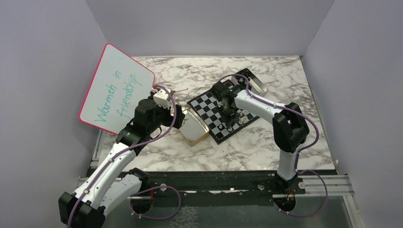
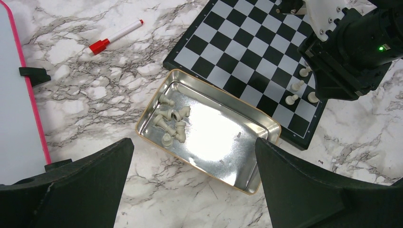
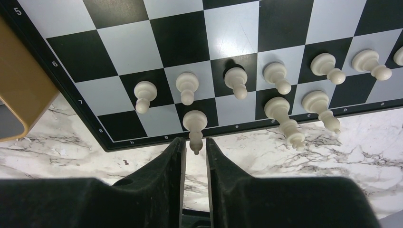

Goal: Set up the chess pieces on the board
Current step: Place the chess piece on the chessboard.

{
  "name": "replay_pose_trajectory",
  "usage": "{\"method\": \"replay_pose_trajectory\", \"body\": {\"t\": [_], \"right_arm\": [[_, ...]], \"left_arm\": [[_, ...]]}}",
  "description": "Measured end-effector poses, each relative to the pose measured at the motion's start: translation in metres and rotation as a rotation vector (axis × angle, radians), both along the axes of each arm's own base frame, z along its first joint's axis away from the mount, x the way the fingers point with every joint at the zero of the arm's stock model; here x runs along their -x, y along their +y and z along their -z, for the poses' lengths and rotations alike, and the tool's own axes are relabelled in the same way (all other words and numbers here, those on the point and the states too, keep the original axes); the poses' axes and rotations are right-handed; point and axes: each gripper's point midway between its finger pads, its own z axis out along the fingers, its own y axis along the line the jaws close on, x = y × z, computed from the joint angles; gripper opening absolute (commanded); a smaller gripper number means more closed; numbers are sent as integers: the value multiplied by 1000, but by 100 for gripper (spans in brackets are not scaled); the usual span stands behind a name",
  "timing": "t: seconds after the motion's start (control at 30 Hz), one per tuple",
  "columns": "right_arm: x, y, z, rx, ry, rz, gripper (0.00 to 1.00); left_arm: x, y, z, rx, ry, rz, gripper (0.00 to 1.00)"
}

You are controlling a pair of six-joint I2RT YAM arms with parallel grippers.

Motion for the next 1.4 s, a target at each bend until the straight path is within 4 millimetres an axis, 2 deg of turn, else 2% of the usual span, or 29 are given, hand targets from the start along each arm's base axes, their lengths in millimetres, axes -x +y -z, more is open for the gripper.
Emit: {"method": "replay_pose_trajectory", "body": {"t": [0.73, 1.0, 1.1, 1.23, 1.4], "right_arm": [[0, -1, 5, 14, 7, 1, 28], [-1, -2, 3, 13, 0, 5, 36], [-1, -1, -6, -4, -18, 5, 37], [-2, 3, -28, -58, -63, 4, 37], [2, 5, -71, -172, -164, 0, 36]], "left_arm": [[-1, 2, 0, -4, -4, -11, 99], [-2, 7, 1, -14, 0, -41, 99], [-2, 12, 5, -22, 17, -69, 99], [0, 15, 10, -28, 38, -86, 98], [-1, 14, 13, -31, 75, -93, 84]]}}
